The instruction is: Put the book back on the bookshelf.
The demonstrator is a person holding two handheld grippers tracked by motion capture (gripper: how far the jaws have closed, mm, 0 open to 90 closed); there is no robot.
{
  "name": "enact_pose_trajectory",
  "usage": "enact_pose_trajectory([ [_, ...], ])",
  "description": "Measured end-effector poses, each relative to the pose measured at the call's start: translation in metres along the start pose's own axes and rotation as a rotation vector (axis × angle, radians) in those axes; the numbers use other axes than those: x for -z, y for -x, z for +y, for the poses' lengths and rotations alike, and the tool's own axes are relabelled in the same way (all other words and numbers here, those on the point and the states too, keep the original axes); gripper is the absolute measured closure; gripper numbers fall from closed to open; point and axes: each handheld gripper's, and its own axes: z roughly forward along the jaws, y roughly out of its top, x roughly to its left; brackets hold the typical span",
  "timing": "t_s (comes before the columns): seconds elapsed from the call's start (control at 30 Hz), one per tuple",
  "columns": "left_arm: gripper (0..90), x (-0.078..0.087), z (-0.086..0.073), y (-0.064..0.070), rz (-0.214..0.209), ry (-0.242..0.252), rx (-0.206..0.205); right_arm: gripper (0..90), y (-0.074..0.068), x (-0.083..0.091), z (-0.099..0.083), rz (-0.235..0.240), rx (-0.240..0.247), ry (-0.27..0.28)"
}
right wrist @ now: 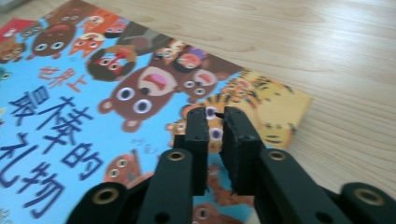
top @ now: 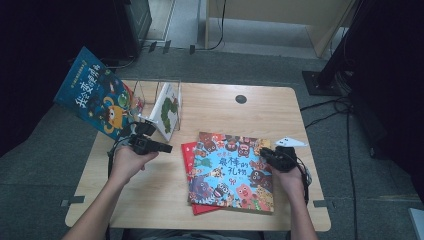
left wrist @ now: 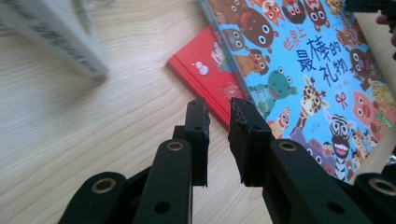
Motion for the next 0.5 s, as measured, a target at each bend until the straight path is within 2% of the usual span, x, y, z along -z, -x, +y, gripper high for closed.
enact_pose_trajectory([
  [0.1, 82.7, -0.007, 0.000, 0.000, -0.011, -0.004, -0.015, 85.2, 0.007, 0.000, -0.002, -0.044, -0.020, -0.006],
  [0.17, 84.4, -0.011, 0.000, 0.001, -0.012, -0.001, -0.025, 87.4, 0.010, 0.000, -0.004, -0.051, -0.035, -0.001],
  [0.33, 87.9, -0.019, -0.001, 0.005, -0.056, 0.026, -0.030, 89.0, 0.012, 0.006, -0.008, -0.108, -0.021, -0.002],
  [0.4, 88.7, -0.024, -0.003, 0.006, -0.054, 0.019, -0.043, 89.4, 0.016, 0.009, -0.012, -0.133, -0.040, -0.008],
  [0.5, 88.7, -0.034, -0.009, 0.007, -0.056, -0.002, -0.058, 89.5, 0.019, 0.008, -0.017, -0.130, -0.055, -0.040],
])
